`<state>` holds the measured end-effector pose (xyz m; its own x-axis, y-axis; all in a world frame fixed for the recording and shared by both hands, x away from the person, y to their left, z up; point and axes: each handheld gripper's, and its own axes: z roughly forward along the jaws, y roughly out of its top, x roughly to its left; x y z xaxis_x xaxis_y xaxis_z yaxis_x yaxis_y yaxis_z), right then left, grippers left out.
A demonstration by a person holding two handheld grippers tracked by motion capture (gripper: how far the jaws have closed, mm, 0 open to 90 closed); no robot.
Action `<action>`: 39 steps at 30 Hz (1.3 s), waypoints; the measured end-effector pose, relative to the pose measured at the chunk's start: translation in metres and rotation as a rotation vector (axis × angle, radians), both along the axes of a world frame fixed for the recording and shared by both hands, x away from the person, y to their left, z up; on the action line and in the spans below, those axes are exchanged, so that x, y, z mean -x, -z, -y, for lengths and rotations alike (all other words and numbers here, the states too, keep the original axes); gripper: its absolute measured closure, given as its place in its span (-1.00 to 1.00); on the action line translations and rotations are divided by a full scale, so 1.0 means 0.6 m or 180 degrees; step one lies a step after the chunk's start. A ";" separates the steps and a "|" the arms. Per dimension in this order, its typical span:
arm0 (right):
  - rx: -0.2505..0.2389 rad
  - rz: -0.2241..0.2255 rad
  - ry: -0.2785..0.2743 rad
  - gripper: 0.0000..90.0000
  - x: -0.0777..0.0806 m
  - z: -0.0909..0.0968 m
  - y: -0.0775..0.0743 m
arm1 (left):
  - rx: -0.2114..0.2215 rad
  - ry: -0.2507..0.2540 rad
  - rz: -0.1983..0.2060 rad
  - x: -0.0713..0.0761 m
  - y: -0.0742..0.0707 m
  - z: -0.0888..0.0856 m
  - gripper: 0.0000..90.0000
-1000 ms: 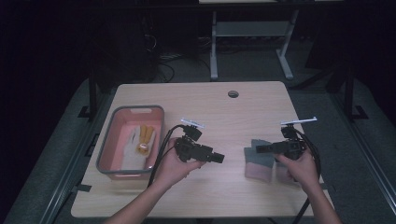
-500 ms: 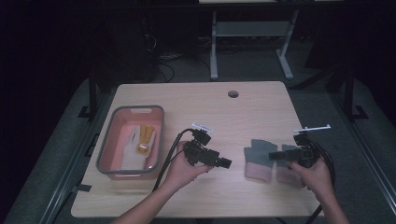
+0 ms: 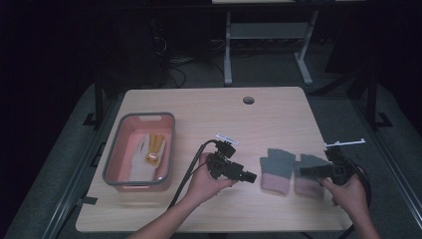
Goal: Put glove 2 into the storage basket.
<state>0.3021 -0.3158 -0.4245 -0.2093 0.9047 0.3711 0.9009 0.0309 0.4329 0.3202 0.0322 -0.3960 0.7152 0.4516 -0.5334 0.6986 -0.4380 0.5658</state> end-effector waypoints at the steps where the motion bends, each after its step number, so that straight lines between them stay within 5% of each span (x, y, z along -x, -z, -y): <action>1: 0.0000 0.0000 0.0000 -0.02 0.000 0.000 0.000 | 0.0000 0.0000 0.0000 0.000 0.000 0.000 -0.36; 2: 0.0136 -0.0010 0.0020 0.00 0.001 0.006 0.005 | 0.0004 -0.0001 -0.0002 0.001 0.001 0.002 -0.36; 12: 0.0488 -0.0052 0.0069 0.04 0.003 0.013 0.025 | 0.0002 0.0041 -0.0085 0.005 0.018 0.009 -0.36; 24: 0.1080 0.0019 -0.0053 0.29 -0.002 -0.019 0.034 | -0.0004 0.0015 -0.0114 0.008 0.028 0.006 -0.36; 32: 0.1166 0.0108 -0.0154 0.76 0.002 -0.026 0.033 | 0.0000 0.0001 -0.0147 0.008 0.033 0.001 -0.36; 39: 0.1054 0.0123 -0.0074 0.89 0.006 -0.022 0.032 | 0.0039 -0.0025 -0.0193 0.006 0.035 -0.007 -0.36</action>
